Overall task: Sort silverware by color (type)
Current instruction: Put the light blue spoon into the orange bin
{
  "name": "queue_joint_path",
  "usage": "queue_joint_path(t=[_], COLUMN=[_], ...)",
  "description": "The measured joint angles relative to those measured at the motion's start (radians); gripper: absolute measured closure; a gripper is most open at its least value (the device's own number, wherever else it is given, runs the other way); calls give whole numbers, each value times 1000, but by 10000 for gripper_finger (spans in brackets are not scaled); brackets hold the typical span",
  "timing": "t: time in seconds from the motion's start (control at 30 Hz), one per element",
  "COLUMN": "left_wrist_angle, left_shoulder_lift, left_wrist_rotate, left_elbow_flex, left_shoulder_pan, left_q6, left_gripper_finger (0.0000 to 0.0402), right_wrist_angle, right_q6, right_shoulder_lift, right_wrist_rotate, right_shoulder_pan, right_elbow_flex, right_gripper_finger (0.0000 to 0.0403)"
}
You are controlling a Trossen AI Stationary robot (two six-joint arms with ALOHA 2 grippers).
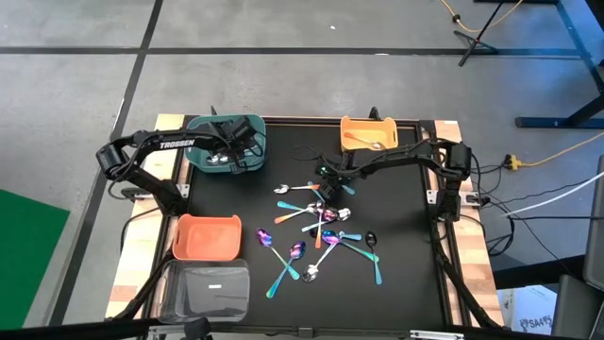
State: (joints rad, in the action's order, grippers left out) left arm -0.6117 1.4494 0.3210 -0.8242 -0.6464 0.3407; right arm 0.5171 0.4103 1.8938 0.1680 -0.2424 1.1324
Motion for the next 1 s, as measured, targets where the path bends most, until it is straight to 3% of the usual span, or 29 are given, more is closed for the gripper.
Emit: queue_joint_path(t=[0.67,1.0], left_wrist_angle=[-1,-8], left_shoulder_lift=[-4,-65], left_wrist_rotate=[5,8], left_elbow_flex=[0,0], left_shoulder_pan=[0,16], left_q6=[6,10], left_gripper_finger=[288,288], right_wrist_angle=[-7,97], right_q6=[-23,-108], right_shoulder_lift=[-12,-17], right_wrist_rotate=[-7,-7], right_shoulder_pan=[0,0], right_elbow_flex=[0,117], right_gripper_finger=[401,402])
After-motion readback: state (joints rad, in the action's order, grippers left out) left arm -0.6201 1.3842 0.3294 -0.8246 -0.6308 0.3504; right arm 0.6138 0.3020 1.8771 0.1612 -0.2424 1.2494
